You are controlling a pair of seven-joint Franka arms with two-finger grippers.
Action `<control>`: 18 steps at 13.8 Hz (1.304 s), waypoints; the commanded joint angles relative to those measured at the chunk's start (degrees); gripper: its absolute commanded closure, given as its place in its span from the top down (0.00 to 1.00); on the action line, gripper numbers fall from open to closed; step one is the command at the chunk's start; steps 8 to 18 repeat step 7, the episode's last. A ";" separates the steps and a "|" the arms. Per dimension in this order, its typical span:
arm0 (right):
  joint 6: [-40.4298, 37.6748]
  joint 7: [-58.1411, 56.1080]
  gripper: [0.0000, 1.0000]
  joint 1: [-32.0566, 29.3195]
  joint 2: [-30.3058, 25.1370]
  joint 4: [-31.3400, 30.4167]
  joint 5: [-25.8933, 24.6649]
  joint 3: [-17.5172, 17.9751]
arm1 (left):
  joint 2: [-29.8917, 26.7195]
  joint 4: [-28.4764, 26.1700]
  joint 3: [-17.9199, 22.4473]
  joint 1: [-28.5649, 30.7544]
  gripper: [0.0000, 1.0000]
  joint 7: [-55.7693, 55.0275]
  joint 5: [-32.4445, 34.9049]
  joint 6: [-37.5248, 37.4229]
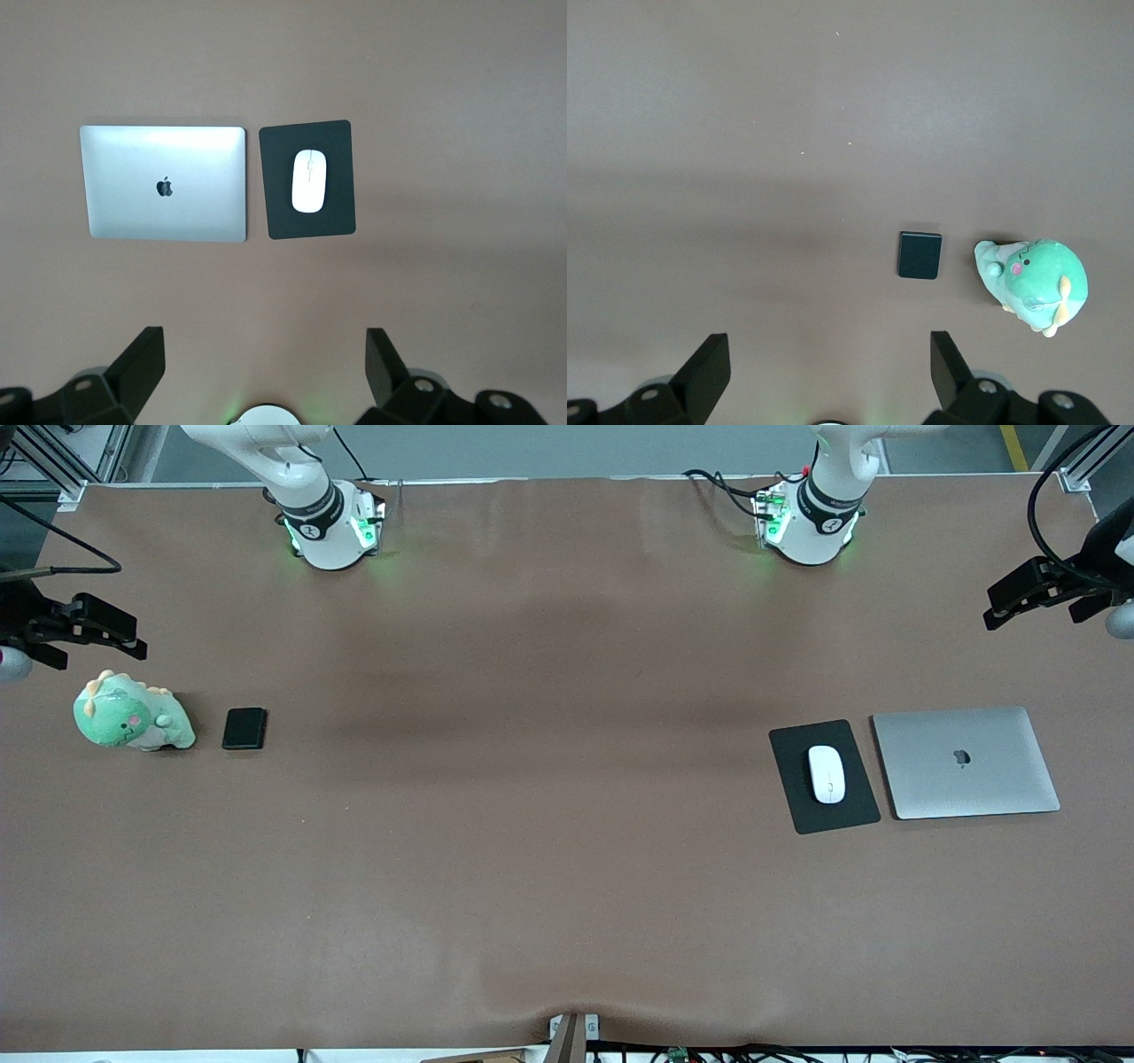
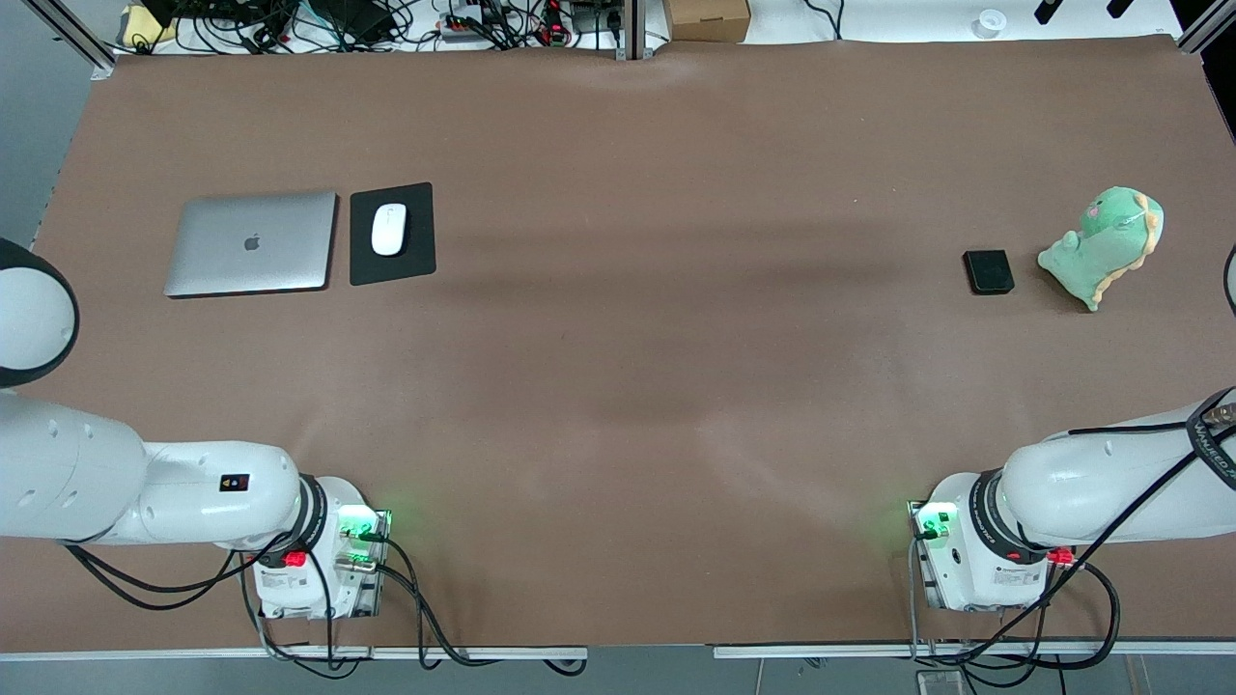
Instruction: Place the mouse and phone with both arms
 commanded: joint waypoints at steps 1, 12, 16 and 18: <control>-0.25 0.51 1.00 -0.10 -1.73 -0.73 0.06 0.00 | 0.00 0.99 0.13 -0.10 1.00 1.42 -2.48 -0.89; 0.02 -0.01 1.00 -0.10 -4.54 -2.39 -0.74 1.06 | 0.00 0.99 0.13 -0.19 1.00 1.07 -2.48 -0.89; 0.02 -0.01 1.00 -0.10 -4.54 -2.39 -0.74 1.06 | 0.00 0.99 0.13 -0.19 1.00 1.07 -2.48 -0.89; 0.02 -0.01 1.00 -0.10 -4.54 -2.39 -0.74 1.06 | 0.00 0.99 0.13 -0.19 1.00 1.07 -2.48 -0.89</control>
